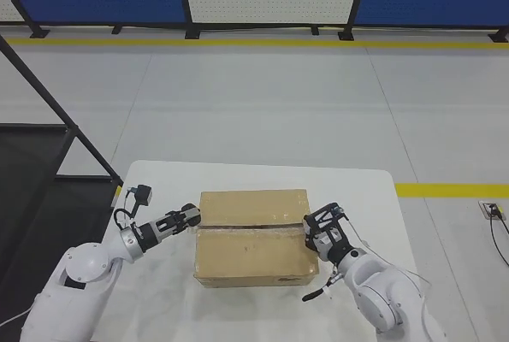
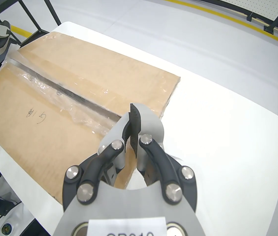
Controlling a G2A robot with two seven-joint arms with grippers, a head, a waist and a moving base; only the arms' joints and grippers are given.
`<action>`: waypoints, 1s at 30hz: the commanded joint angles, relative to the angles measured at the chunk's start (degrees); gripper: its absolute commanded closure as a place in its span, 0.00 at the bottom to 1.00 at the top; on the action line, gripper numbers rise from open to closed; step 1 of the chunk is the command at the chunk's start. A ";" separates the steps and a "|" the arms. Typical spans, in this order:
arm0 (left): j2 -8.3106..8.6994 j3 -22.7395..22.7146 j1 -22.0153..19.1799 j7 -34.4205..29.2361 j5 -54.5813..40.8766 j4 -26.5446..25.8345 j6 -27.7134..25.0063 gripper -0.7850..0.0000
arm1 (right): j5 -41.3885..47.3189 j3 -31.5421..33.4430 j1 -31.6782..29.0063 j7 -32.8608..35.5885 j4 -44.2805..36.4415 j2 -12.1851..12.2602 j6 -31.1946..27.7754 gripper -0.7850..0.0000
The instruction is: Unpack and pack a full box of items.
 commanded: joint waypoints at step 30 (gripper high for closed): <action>1.61 -9.55 9.51 2.64 -2.85 -5.08 -4.01 1.00 | 1.67 -16.97 17.04 -1.71 15.30 -3.22 -4.40 1.00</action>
